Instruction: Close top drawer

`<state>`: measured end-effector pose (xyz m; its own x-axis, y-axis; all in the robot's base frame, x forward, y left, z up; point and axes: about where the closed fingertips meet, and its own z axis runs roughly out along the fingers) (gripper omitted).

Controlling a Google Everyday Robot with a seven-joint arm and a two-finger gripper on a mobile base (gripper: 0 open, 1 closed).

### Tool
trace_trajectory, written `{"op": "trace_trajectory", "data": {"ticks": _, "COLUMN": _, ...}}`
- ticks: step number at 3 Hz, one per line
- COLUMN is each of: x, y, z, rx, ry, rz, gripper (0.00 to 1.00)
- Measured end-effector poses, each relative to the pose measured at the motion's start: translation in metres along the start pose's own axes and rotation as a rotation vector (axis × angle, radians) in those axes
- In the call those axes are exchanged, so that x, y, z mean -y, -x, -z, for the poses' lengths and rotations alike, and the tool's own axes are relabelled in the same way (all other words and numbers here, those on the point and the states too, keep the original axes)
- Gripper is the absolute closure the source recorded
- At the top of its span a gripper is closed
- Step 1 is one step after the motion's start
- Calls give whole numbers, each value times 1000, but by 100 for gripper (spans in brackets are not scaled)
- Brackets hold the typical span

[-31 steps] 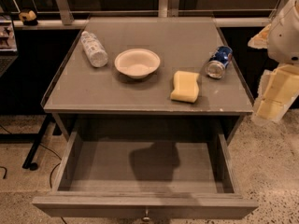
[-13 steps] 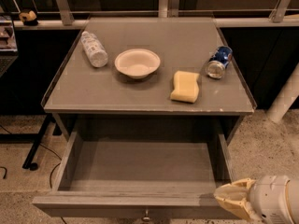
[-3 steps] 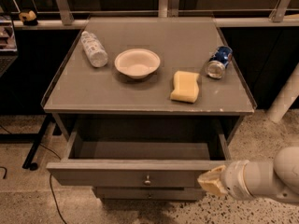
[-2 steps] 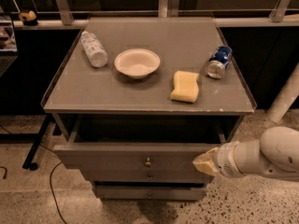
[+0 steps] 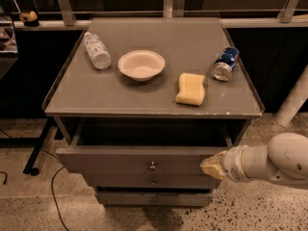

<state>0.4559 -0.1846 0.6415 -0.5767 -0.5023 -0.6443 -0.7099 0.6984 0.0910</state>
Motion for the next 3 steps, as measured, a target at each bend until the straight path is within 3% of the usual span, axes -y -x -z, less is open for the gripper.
{"op": "trace_trajectory", "data": {"ticks": 1, "x": 21, "y": 5, "z": -4, "rx": 15, "ry": -53, "rz": -18, "gripper": 100}}
{"op": "trace_trajectory", "data": {"ticks": 3, "x": 43, "y": 14, "z": -8, "rx": 38, "ry": -94, "rz": -35, "gripper": 100}}
